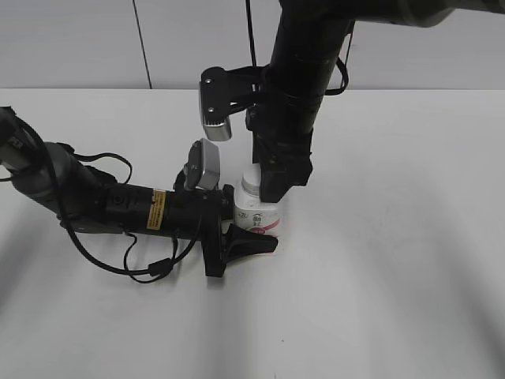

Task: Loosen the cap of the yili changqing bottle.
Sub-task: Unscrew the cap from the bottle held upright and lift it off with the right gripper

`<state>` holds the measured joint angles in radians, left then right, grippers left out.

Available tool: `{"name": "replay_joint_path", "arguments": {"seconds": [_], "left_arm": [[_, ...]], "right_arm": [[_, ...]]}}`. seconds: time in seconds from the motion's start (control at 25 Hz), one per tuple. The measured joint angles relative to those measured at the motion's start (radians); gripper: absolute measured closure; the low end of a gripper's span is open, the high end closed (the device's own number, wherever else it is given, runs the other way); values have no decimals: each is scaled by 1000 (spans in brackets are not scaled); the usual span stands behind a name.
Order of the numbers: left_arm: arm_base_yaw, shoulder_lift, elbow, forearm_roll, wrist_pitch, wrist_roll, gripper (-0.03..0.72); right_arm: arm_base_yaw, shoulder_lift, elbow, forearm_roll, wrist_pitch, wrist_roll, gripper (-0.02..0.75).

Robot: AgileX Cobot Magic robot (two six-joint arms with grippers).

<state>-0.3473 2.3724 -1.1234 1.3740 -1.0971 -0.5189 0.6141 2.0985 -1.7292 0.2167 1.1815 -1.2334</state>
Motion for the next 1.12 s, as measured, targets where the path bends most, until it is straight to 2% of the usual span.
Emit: {"name": "replay_joint_path", "arguments": {"seconds": [0.24, 0.64, 0.84, 1.12], "left_arm": [[0, 0, 0, 0, 0, -3, 281], [0, 0, 0, 0, -1, -7, 281], [0, 0, 0, -1, -1, -7, 282], [0, 0, 0, -1, -1, -7, 282]], "right_arm": [[0, 0, -10, 0, 10, 36, 256], [0, 0, -106, 1, 29, 218, 257], [0, 0, -160, 2, 30, 414, 257], [0, 0, -168, 4, 33, 797, 257]]}}
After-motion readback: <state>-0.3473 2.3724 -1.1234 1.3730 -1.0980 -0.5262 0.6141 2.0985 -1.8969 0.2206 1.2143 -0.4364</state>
